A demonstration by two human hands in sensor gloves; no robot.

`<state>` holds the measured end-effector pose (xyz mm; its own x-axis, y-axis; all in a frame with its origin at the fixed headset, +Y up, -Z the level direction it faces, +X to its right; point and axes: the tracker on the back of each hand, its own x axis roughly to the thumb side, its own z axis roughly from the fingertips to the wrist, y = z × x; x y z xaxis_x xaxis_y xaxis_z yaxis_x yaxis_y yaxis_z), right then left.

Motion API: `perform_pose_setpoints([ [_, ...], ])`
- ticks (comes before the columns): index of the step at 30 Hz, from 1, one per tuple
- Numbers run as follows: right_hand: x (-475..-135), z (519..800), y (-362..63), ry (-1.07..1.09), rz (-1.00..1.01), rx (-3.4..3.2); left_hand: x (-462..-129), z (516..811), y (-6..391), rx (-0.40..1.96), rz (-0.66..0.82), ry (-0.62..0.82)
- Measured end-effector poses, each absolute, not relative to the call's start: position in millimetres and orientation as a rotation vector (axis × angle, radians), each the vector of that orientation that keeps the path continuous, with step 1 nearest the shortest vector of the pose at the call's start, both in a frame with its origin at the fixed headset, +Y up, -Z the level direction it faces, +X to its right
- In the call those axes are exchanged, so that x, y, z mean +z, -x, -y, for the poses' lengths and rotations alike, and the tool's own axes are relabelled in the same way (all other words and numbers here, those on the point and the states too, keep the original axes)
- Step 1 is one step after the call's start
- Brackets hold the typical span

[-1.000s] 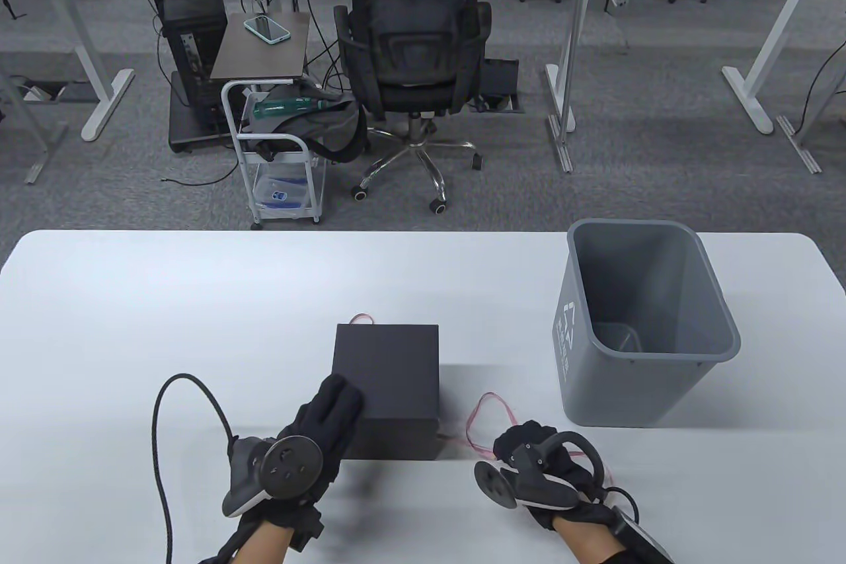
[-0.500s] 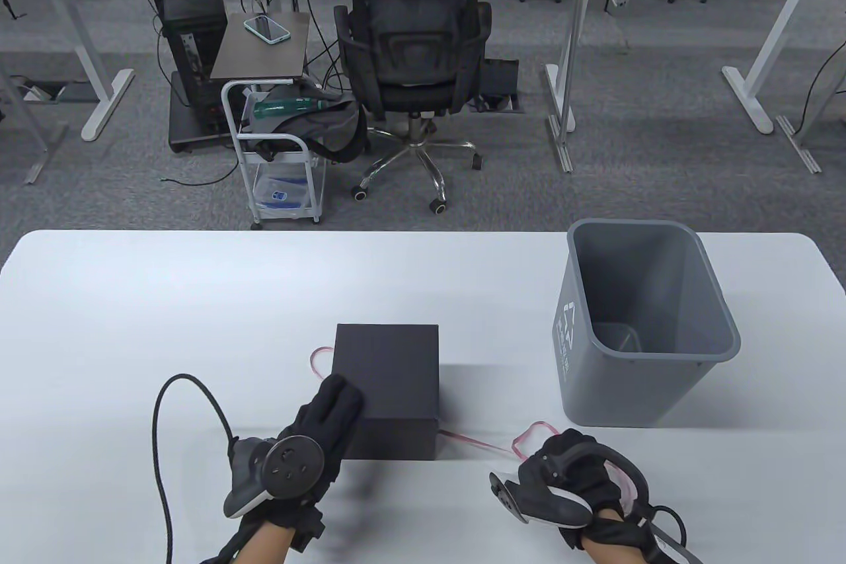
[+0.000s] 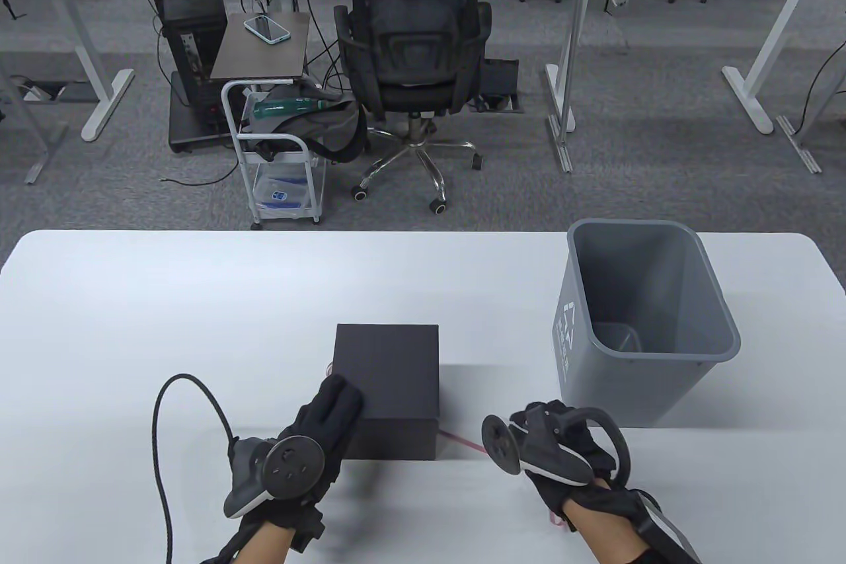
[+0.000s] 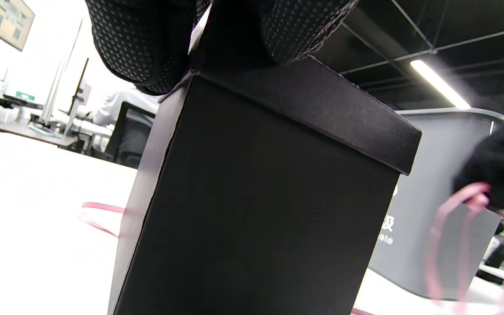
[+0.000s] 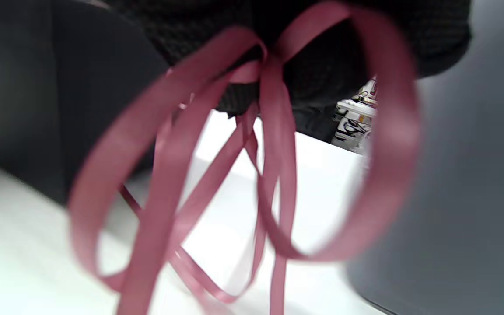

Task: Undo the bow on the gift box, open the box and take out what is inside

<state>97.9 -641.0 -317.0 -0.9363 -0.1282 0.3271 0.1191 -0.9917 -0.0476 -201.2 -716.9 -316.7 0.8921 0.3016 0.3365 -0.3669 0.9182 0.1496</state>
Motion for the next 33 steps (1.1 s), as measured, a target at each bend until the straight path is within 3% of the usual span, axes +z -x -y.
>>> perform_pose_setpoints([
  [5,-350,653,-90,0.438,-0.285,-3.296,-316,717,201,0.353,0.313,-0.210],
  [8,-365,662,-97,0.306,-0.461,-3.603,-316,716,201,0.347,0.311,-0.209],
  [11,-376,673,-105,0.133,-0.492,-3.857,-316,716,201,0.352,0.312,-0.207],
  [15,-389,713,-109,0.003,0.024,-3.863,-316,716,200,0.343,0.308,-0.205],
  [19,-388,751,-103,0.152,0.107,-3.723,-316,715,199,0.337,0.306,-0.205],
  [23,-388,768,-94,0.318,0.346,-3.720,-316,716,199,0.339,0.306,-0.207],
  [26,-388,767,-86,0.396,0.806,-3.479,-316,716,200,0.339,0.306,-0.207],
  [27,-387,761,-86,0.423,0.836,-3.449,-316,716,200,0.340,0.306,-0.206],
  [33,-377,709,-91,0.537,0.518,-3.483,-316,716,199,0.337,0.307,-0.206],
])
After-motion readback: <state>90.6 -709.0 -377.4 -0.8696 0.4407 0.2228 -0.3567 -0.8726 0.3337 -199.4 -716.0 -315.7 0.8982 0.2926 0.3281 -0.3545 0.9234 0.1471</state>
